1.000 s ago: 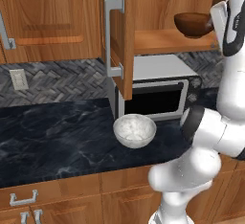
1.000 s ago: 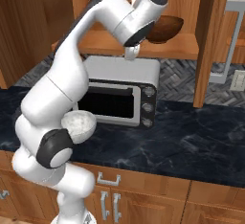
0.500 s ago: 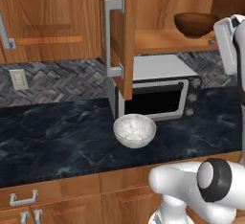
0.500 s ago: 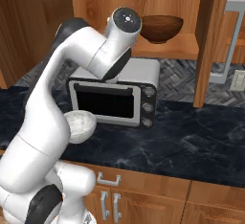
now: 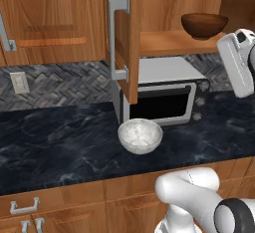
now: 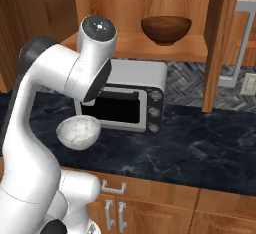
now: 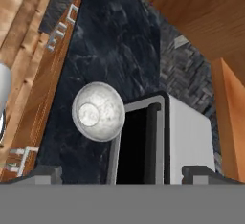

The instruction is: Open the cabinet. Pick the bowls from the counter and place them in the cabinet. Then close the cabinet.

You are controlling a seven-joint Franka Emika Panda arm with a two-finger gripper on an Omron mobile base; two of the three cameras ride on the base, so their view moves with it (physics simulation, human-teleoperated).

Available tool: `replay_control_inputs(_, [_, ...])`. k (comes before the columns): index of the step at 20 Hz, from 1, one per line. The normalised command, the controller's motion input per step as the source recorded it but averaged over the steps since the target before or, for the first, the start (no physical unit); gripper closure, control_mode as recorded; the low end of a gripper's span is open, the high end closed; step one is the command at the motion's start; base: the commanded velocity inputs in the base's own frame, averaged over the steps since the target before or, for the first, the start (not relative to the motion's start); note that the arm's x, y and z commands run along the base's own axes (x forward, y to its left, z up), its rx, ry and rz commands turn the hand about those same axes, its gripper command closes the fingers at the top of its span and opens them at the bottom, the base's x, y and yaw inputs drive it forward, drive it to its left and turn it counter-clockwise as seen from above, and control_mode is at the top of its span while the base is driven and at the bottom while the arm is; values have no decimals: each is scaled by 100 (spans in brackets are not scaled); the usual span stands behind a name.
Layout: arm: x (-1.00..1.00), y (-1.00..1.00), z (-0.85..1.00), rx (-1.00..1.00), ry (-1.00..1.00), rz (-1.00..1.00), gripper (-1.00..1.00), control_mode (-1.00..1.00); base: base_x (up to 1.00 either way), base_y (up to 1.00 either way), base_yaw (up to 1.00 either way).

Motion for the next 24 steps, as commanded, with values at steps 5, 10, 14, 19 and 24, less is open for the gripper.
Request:
replay_control_inputs(5, [-58,54,-24,0,22,5,-100,-100,0,0,0])
replay_control_inputs(10, [-43,28,-50,4,8,1,-100,-100,0,0,0])
replay_control_inputs(14, [-33,14,-56,8,5,0,-100,-100,0,0,0])
replay_control_inputs(19, [-8,19,-52,7,8,0,-100,-100,0,0,0])
replay_control_inputs(24, [0,32,-34,4,10,0,-100,-100,0,0,0])
